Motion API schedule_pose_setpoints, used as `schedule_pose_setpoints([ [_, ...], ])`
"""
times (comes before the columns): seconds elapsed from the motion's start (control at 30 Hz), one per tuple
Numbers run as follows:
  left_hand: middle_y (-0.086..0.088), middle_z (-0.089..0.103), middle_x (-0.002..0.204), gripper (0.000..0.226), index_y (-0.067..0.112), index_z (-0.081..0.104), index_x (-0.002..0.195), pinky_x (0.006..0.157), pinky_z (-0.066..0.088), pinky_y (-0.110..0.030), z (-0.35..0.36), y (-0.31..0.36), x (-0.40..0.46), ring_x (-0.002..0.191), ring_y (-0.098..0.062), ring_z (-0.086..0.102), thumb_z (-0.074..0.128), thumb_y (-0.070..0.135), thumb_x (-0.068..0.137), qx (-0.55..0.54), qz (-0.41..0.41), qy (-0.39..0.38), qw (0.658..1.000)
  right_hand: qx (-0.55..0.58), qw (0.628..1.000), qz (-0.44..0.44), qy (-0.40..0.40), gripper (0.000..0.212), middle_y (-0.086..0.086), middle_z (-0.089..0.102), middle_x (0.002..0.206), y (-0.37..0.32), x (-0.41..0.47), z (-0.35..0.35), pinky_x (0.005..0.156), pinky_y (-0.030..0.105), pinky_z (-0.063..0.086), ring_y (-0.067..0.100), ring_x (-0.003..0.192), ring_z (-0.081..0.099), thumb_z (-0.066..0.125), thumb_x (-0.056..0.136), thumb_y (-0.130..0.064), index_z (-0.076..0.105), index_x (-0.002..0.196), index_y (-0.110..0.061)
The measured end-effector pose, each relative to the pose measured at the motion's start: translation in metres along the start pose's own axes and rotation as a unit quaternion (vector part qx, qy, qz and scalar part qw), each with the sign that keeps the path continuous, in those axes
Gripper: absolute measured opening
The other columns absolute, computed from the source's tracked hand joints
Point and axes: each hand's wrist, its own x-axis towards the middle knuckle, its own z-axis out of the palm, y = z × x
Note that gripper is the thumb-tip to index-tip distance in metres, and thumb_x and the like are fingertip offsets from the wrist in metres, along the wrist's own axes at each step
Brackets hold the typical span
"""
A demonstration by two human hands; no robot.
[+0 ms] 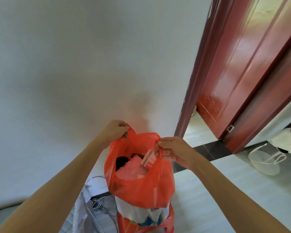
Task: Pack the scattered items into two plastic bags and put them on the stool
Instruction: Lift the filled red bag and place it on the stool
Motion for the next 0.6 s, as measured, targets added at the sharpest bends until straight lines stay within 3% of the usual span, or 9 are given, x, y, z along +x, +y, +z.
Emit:
schedule_pose_setpoints([
  [0.1,-0.008,0.058,0.07,0.012,0.002,0.059,0.091,0.05,0.045,-0.013,0.002,-0.012,-0.004,0.056,-0.014,0.054,0.047,0.004,0.092,0.018,-0.009,-0.025,0.999,-0.045,0.998,0.053,0.001,0.013,0.0,0.07,0.066,0.02,0.005,0.005,0.079,0.032,0.057,0.012,0.067,0.067,0.055,0.09,-0.008,0.065,0.09,0.001],
  [0.17,-0.009,0.058,0.067,0.015,0.006,0.058,0.08,0.049,0.044,-0.013,0.001,-0.007,-0.004,0.05,-0.011,0.053,0.048,0.003,0.091,0.027,0.012,-0.032,0.999,-0.072,0.993,0.09,0.03,0.014,0.003,0.072,0.074,0.03,0.007,0.008,0.068,0.025,0.055,0.012,0.069,0.067,0.055,0.09,-0.009,0.066,0.089,-0.001],
  [0.23,-0.01,0.059,0.066,0.019,0.008,0.059,0.073,0.057,0.044,-0.022,-0.002,0.007,-0.002,0.049,-0.011,0.052,0.05,0.006,0.089,0.047,0.046,-0.019,0.998,-0.05,0.993,0.101,0.039,0.016,0.002,0.071,0.067,0.028,0.006,0.011,0.058,0.021,0.053,0.011,0.063,0.067,0.052,0.09,-0.007,0.066,0.086,0.0],
  [0.33,-0.004,0.06,0.064,0.017,0.006,0.065,0.082,0.061,0.044,-0.026,-0.003,0.038,0.0,0.054,-0.014,0.053,0.051,0.012,0.089,0.079,0.104,-0.002,0.991,0.019,0.999,0.043,0.011,0.019,0.005,0.067,0.058,-0.002,0.003,0.013,0.049,0.021,0.052,0.013,0.052,0.065,0.051,0.089,-0.004,0.063,0.075,0.001],
  [0.43,0.001,0.059,0.064,0.016,0.009,0.065,0.084,0.055,0.043,-0.021,-0.006,0.063,0.002,0.053,-0.011,0.052,0.05,0.013,0.089,0.084,0.139,0.019,0.987,0.002,0.999,-0.034,-0.032,0.019,0.005,0.067,0.062,-0.033,-0.004,0.015,0.057,0.023,0.056,0.015,0.056,0.065,0.052,0.09,-0.005,0.065,0.078,0.001],
  [0.6,-0.01,0.063,0.068,0.018,0.003,0.065,0.081,0.057,0.043,-0.023,-0.017,0.063,0.008,0.053,-0.014,0.054,0.051,0.011,0.089,0.061,0.103,0.037,0.992,0.011,0.999,-0.049,-0.006,0.015,0.002,0.064,0.06,-0.031,-0.003,0.011,0.06,0.024,0.057,0.015,0.055,0.063,0.051,0.091,-0.004,0.064,0.085,0.001],
])
